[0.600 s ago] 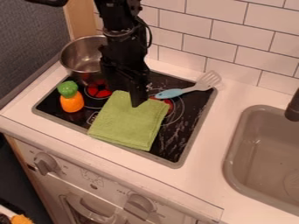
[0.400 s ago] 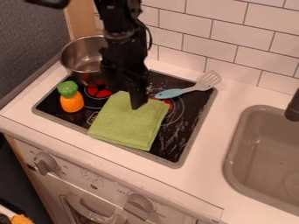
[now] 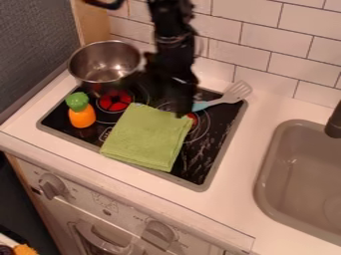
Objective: Move the blue spatula on the green cloth
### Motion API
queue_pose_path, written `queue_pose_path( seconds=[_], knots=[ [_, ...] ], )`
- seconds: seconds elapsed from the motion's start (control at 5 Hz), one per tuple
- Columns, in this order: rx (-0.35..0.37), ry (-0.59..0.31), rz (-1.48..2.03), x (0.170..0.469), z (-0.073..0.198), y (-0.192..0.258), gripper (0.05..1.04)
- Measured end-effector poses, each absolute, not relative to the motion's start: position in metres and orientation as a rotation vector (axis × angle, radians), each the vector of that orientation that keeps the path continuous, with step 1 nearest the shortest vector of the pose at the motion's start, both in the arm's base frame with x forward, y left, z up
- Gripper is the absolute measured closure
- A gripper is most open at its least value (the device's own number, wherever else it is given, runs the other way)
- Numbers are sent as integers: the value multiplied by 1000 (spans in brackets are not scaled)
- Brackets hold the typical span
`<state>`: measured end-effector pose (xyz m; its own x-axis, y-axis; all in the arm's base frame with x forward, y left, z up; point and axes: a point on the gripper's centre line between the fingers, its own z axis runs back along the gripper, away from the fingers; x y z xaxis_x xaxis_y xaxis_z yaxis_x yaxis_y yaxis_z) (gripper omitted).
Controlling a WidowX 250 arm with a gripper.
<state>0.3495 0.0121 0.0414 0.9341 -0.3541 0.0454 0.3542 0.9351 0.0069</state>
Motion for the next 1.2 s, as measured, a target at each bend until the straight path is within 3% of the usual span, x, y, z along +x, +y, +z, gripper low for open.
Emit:
queue_pose_path(
  seconds=[0.4,0.8,1.0,1.2],
  knots=[
    [21,-14,-401,380,19,-7,138],
    [37,7,-375,382,10,-4,715],
    [22,14,-378,380,9,-4,749],
    [-44,-47,-356,372,30,-3,749]
  ],
)
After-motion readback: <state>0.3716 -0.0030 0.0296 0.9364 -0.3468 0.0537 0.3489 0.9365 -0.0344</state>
